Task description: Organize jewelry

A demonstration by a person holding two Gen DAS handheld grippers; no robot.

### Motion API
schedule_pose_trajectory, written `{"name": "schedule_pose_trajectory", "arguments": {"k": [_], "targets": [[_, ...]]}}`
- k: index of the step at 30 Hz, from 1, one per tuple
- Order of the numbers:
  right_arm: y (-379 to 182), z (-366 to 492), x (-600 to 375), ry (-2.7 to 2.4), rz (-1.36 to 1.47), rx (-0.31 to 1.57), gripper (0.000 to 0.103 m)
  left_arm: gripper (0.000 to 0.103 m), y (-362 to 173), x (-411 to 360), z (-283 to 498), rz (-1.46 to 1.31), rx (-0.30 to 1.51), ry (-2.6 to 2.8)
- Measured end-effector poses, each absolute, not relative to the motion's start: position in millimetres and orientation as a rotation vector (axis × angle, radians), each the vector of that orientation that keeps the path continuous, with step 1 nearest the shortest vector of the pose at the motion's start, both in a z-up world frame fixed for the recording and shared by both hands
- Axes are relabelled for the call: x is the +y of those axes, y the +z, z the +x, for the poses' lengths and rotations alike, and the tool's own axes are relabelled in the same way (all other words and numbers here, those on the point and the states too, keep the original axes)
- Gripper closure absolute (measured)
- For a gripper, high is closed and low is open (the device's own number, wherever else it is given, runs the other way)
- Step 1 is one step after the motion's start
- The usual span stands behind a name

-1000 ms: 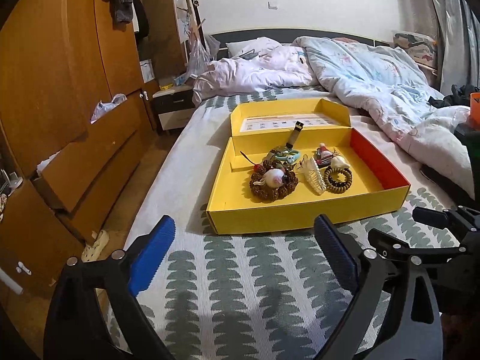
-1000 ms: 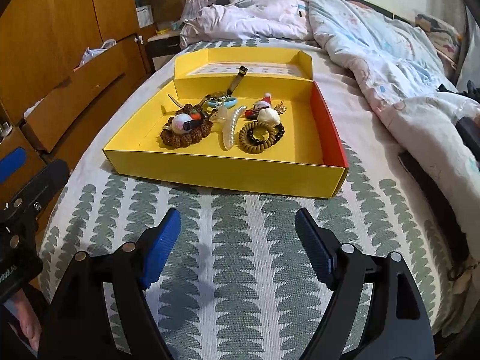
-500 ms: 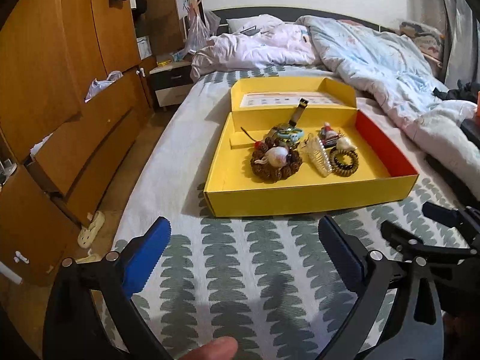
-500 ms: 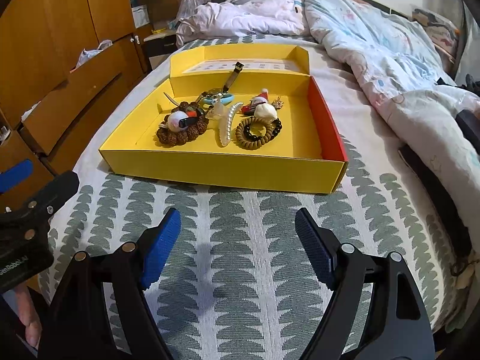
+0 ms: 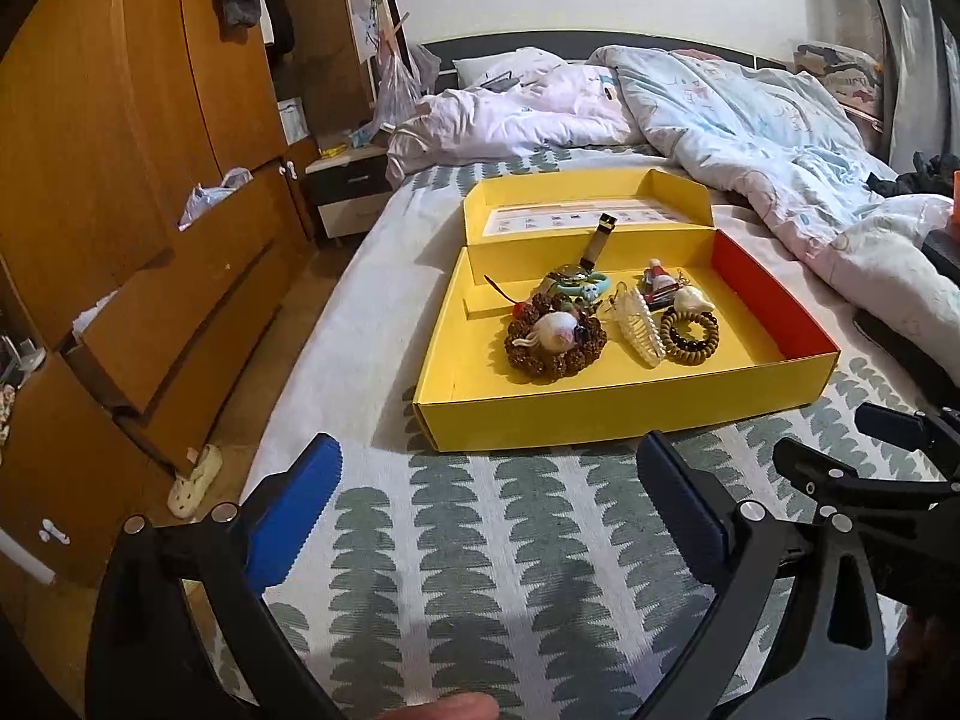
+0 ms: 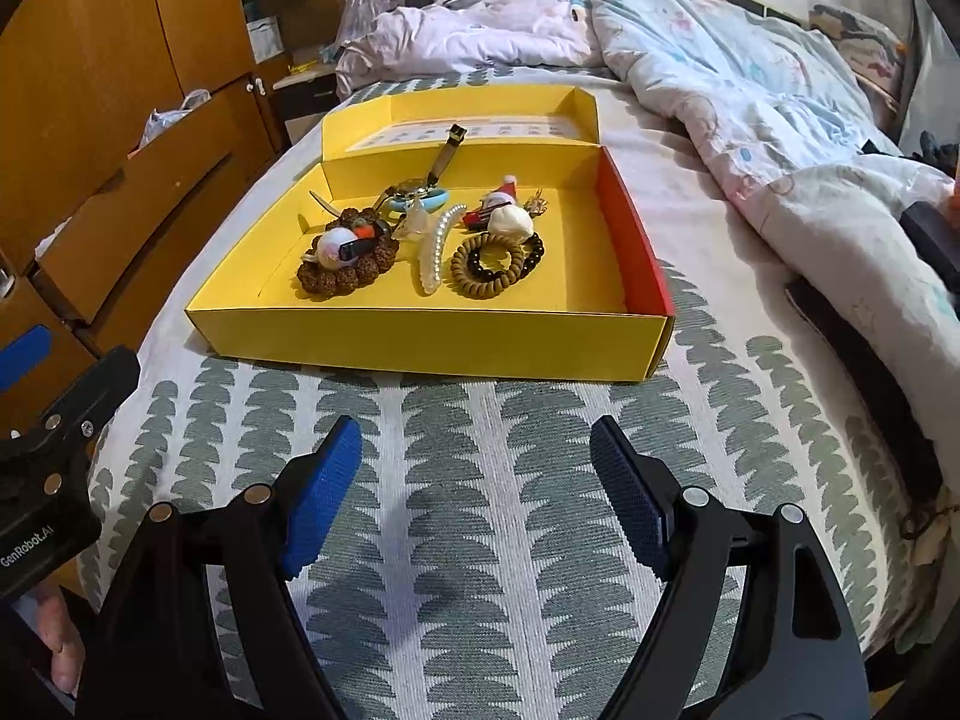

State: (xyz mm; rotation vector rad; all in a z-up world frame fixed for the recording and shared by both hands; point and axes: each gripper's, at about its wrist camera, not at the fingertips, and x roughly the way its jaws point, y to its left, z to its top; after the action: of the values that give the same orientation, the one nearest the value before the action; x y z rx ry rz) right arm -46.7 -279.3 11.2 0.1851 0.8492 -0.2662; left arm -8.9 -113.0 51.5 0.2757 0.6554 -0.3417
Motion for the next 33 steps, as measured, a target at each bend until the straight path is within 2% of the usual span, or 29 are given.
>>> {"name": "schedule_pose_trajectory", "arguments": {"k": [33], "targets": [[16.3,-48.9,-281.3,-0.295,0.187,0.831,0.023,0.006,56.1,-114.6,-11.9,0.27,0.651,-0.356]]}}
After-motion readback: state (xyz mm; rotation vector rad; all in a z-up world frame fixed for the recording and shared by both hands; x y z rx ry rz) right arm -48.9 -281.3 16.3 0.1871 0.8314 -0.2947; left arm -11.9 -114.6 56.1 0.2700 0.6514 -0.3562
